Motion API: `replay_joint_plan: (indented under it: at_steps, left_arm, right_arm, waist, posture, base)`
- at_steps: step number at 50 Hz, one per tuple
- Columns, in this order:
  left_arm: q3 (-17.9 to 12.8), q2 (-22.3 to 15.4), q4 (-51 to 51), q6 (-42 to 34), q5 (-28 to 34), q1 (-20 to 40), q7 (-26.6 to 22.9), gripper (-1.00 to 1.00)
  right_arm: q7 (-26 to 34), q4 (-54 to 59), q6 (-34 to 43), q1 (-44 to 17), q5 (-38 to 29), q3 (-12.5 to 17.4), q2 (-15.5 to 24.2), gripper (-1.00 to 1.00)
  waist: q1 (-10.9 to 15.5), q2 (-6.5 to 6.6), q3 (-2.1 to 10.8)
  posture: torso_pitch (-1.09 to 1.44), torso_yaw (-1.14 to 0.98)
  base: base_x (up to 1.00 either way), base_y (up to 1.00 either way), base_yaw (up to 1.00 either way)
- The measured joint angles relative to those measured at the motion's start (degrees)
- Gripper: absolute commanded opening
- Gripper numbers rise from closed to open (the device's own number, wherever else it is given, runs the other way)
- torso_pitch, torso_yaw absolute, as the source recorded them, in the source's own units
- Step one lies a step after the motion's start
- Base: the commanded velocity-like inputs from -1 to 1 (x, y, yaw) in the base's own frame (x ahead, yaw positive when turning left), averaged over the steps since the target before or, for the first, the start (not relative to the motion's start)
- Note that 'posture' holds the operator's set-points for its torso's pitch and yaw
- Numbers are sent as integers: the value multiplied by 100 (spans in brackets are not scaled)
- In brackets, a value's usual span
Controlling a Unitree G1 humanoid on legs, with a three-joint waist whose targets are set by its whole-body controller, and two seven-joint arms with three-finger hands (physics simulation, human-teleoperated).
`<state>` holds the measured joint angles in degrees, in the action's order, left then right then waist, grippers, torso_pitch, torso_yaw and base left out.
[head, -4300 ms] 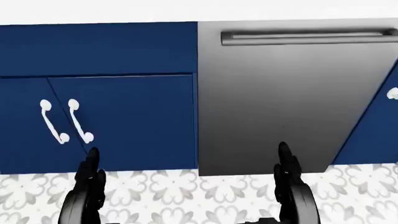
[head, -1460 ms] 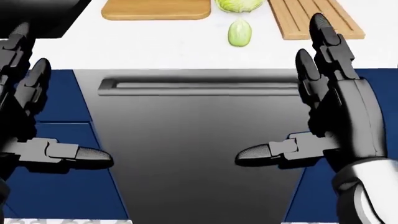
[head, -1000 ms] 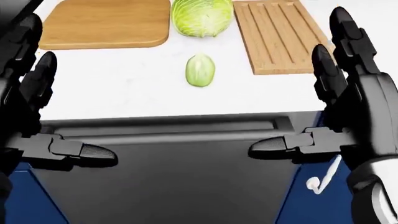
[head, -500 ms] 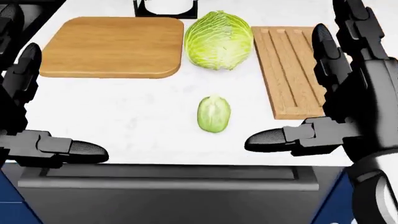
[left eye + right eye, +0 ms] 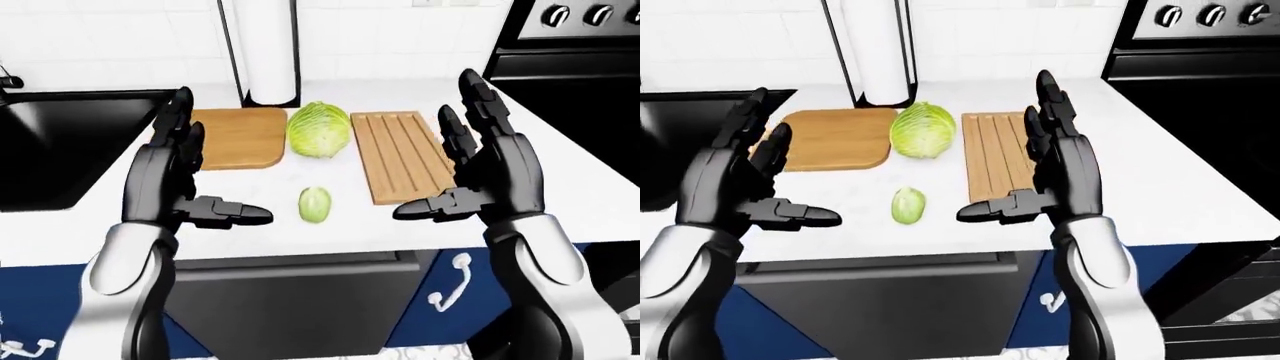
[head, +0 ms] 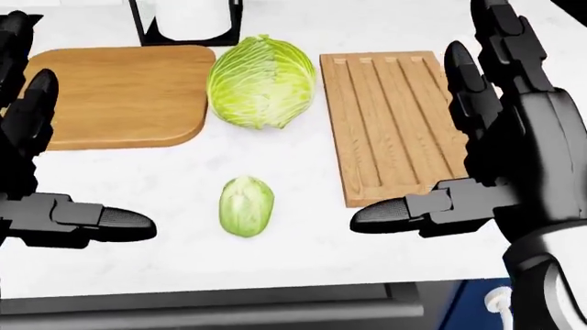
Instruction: Place the brussel sprout and the lettuce on separate cutting boards.
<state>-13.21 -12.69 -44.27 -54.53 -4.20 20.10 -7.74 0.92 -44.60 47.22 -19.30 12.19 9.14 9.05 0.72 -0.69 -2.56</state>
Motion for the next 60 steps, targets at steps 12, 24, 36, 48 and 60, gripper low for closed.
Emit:
replay_joint_plan:
  at_steps: [12, 24, 36, 48, 60]
  left_arm:
    - [-25, -23, -65, -66, -152, 74, -53, 100]
    - [-212, -163, -263, -295, -288, 88, 45, 100]
    - [-293, -213, -866, -473, -412, -206, -94, 100]
    - [-580, -235, -1453, -897, -451, -315, -341, 100]
    - [-701, -444, -1459, -859, -876, -376, -102, 100]
  right_arm:
    - [-6, -30, 36, -25, -127, 43, 14, 100]
    - [9, -274, 550, -530, 107, 17, 133, 100]
    - [58, -211, 1375, -1502, 18, -79, 486, 100]
    - [397, 621, 1820, -2481, -706, -653, 457, 100]
    - [1121, 2160, 1786, -3755, -2111, -1307, 71, 100]
  waist:
    - [-119, 114, -25]
    - [-91, 134, -154]
    - [-51, 136, 53]
    - [-95, 176, -21]
    - [-45, 188, -17]
  posture:
    - [0, 0]
    - [0, 0]
    - [0, 0]
    - [0, 0]
    - [0, 0]
  base:
    - [34, 0, 0]
    - [6, 0, 0]
    - [0, 0, 0]
    - [0, 0, 0]
    - [0, 0, 0]
